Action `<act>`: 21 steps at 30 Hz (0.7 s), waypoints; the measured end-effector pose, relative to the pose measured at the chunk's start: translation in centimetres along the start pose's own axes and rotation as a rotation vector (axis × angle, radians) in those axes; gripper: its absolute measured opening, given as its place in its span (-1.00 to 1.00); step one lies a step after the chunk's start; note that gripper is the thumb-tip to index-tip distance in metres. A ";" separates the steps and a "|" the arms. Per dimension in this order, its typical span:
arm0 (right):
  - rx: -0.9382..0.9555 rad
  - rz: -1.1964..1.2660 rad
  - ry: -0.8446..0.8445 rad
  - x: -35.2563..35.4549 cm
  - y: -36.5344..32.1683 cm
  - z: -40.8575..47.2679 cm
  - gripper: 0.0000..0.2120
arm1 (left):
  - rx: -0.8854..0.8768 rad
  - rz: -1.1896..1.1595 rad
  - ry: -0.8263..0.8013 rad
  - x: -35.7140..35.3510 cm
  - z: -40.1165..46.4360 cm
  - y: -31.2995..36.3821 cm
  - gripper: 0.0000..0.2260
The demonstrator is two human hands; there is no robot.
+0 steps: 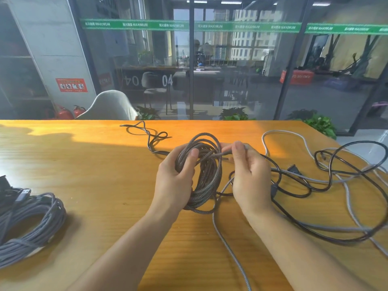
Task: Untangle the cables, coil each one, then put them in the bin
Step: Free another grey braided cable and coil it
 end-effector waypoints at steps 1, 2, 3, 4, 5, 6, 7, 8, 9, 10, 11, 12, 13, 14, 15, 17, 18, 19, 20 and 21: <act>-0.025 0.107 0.023 0.1 0.0 0.2 -0.59 | 0.004 -0.004 0.007 0.2 0.1 0.0 -0.77; -0.066 0.234 0.047 0.5 0.2 0.6 -0.58 | 0.003 -0.004 0.012 0.4 0.1 -0.1 -0.77; -0.127 0.378 0.059 0.8 0.4 1.0 -0.58 | 0.002 0.000 0.010 0.5 0.2 -0.1 -0.78; -0.213 0.527 0.054 0.8 0.9 1.3 -0.57 | -0.001 0.005 0.002 0.6 0.2 -0.1 -0.78; -0.310 0.666 0.040 0.5 1.4 1.5 -0.57 | -0.005 0.019 -0.009 0.5 0.2 0.0 -0.80; -0.410 0.782 0.030 0.0 2.0 1.3 -0.56 | -0.011 0.042 -0.020 0.4 0.1 -0.1 -0.82; -0.504 0.874 0.038 -0.4 2.6 0.9 -0.55 | -0.012 0.065 -0.028 0.3 0.0 -0.2 -0.84; -0.584 0.937 0.061 -0.7 3.3 0.6 -0.54 | -0.009 0.083 -0.033 0.2 0.1 -0.4 -0.86; -0.644 0.970 0.097 -0.8 3.8 0.4 -0.52 | 0.000 0.090 -0.041 0.1 0.1 -0.7 -0.87; -0.684 0.979 0.137 -0.6 4.3 0.3 -0.52 | 0.014 0.087 -0.050 -0.1 0.1 -1.0 -0.87; -0.705 0.980 0.172 -0.1 4.7 0.4 -0.51 | 0.031 0.075 -0.061 -0.2 0.1 -1.2 -0.86; -0.720 0.980 0.205 0.6 5.0 0.6 -0.51 | 0.048 0.057 -0.073 -0.4 0.0 -1.4 -0.85; -0.735 0.982 0.240 1.3 5.3 0.9 -0.51 | 0.061 0.036 -0.084 -0.7 0.0 -1.5 -0.84; -0.755 0.984 0.277 2.1 5.6 1.1 -0.51 | 0.068 0.016 -0.094 -1.0 -0.1 -1.5 -0.82; -0.774 0.989 0.312 2.8 6.0 1.3 -0.50 | 0.067 0.001 -0.103 -1.3 -0.2 -1.4 -0.81; -0.788 0.998 0.363 4.0 6.4 1.6 -0.49 | 0.055 -0.019 -0.115 -1.8 -0.4 -0.9 -0.81; -0.784 0.999 0.376 4.4 6.4 1.8 -0.49 | 0.047 -0.024 -0.115 -2.0 -0.4 -0.7 -0.81; -0.780 0.996 0.384 4.6 6.4 1.9 -0.49 | 0.041 -0.030 -0.111 -2.0 -0.4 -0.5 -0.80; -0.779 0.989 0.390 4.6 6.4 1.9 -0.49 | 0.038 -0.037 -0.104 -1.8 -0.4 -0.4 -0.80; -0.777 0.979 0.390 4.5 6.4 1.8 -0.50 | 0.038 -0.044 -0.098 -1.6 -0.4 -0.3 -0.80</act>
Point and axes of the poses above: each hand's wrist, its own z-axis towards the middle knuckle, its own x-axis out of the back of the hand, y = z × x, the point moved 10 cm from there along z, towards the middle knuckle, and after that the axes turned 1 degree about -y, right-handed, at the moved point
